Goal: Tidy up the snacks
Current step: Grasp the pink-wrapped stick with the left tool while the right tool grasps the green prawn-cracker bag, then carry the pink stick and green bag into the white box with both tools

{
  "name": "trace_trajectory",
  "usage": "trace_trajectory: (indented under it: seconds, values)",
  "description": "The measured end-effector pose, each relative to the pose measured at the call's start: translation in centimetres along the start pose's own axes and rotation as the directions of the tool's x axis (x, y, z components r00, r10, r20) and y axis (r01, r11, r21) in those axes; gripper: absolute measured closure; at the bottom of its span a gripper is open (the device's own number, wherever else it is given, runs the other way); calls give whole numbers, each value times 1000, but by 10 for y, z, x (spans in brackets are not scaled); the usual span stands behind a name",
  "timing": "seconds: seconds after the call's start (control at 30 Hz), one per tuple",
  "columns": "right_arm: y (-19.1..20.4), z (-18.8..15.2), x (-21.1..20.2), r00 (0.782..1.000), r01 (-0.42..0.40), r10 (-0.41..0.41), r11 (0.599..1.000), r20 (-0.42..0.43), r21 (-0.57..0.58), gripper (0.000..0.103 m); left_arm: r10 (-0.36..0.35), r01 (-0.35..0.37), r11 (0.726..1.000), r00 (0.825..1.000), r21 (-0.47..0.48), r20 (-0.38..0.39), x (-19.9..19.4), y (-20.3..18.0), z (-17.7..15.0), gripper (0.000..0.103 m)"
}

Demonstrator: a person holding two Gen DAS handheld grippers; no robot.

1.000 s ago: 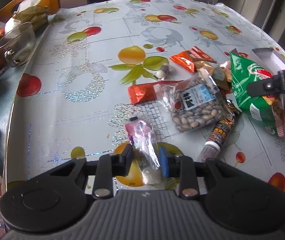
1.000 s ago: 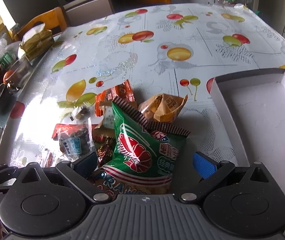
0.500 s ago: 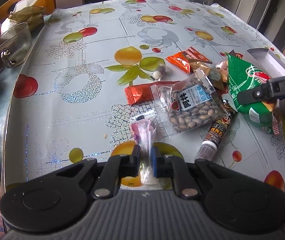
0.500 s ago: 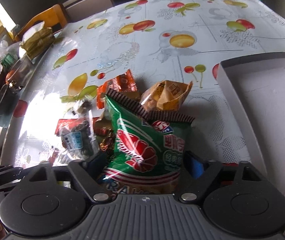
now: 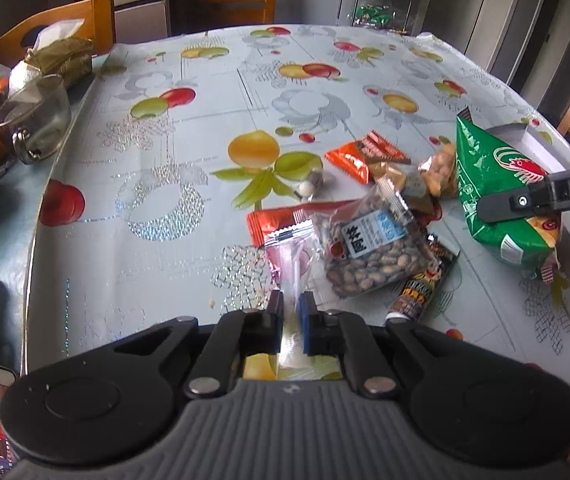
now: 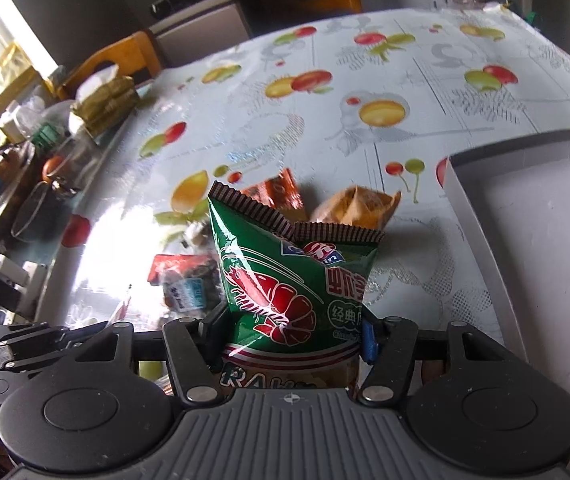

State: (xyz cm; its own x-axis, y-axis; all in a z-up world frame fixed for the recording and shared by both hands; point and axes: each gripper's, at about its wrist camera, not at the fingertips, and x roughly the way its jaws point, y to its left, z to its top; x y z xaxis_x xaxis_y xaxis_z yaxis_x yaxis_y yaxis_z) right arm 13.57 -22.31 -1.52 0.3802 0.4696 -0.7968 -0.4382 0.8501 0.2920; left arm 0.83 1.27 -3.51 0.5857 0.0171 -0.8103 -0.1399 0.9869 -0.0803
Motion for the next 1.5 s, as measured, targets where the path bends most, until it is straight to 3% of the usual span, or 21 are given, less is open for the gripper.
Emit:
trace_trajectory:
  seconds: [0.33,0.77,1.1,1.5]
  values:
    - [2,3,-26,998,-24,24,1000,66,-6,43,-18,15,999,998,51,57,-16,-19,17,99]
    - [-16,4,-61,987,44,-45,999,152,9,43,-110,99,987,990,123,86,-17,-57,38,99]
    - [-51,-1,-83,974,114,-127,990,188,79,43,-215,195,959,973,208,79,-12,-101,54,99]
    - [-103,-13,-100,957,193,-225,965,184,176,43,-325,295,902,945,314,46,0,-173,74,99]
